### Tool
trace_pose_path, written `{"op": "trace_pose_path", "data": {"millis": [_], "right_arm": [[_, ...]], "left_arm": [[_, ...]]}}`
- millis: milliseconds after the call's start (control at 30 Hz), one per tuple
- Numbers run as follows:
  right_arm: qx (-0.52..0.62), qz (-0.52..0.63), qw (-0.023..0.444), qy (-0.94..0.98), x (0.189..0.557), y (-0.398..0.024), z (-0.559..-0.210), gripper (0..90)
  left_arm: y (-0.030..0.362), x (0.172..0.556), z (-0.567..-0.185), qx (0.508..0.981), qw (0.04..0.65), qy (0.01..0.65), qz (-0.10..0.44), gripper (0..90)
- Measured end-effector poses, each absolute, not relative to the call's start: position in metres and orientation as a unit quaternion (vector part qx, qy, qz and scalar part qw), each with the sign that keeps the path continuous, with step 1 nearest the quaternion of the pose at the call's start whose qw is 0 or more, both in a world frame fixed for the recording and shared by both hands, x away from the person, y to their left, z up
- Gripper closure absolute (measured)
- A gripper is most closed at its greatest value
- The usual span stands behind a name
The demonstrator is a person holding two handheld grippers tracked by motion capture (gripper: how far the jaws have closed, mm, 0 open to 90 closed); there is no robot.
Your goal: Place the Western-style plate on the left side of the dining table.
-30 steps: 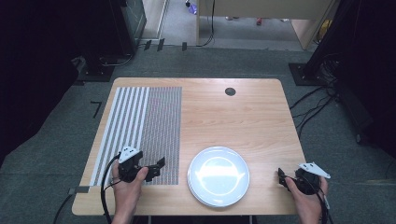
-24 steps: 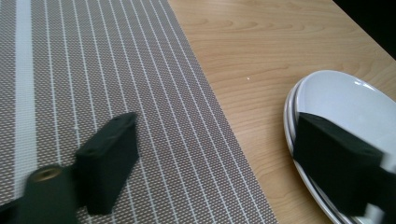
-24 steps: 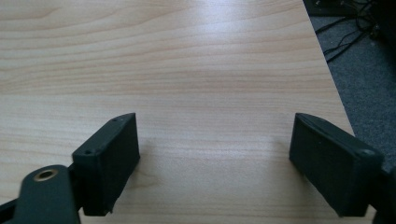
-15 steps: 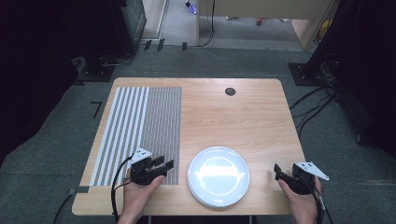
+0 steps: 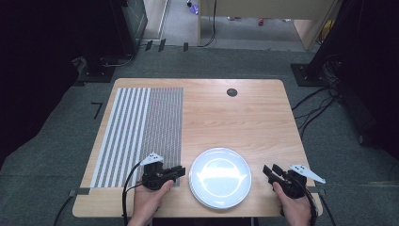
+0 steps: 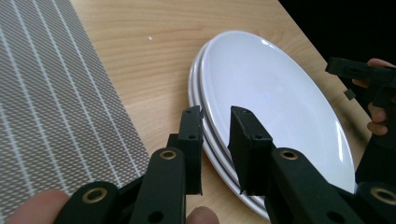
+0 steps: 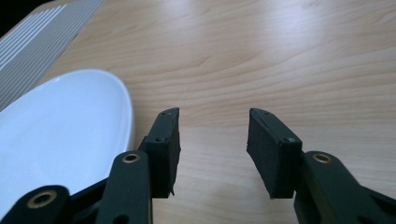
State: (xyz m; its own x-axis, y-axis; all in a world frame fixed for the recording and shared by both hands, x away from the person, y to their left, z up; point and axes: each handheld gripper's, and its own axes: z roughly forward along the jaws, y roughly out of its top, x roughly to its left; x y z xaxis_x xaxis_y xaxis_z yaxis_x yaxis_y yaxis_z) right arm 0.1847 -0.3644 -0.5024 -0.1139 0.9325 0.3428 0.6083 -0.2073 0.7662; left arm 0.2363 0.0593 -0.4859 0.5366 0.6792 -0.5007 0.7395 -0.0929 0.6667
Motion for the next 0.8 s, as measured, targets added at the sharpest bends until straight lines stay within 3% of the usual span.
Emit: {"op": "trace_pose_path", "data": {"millis": [333, 567, 800], "right_arm": [[0.632, 0.475, 0.168, 0.589, 0.182, -0.359, -0.502, 64.7], [0.629, 0.522, 0.136, 0.560, 0.179, -0.360, -0.498, 71.8], [0.627, 0.543, 0.094, 0.551, 0.180, -0.358, -0.499, 73.3]], "left_arm": [[0.049, 0.234, -0.493, 0.752, 0.458, 0.473, -0.031, 85.8], [0.053, 0.237, -0.495, 0.733, 0.475, 0.482, -0.067, 79.6], [0.054, 0.241, -0.499, 0.714, 0.484, 0.494, -0.107, 76.1]]}}
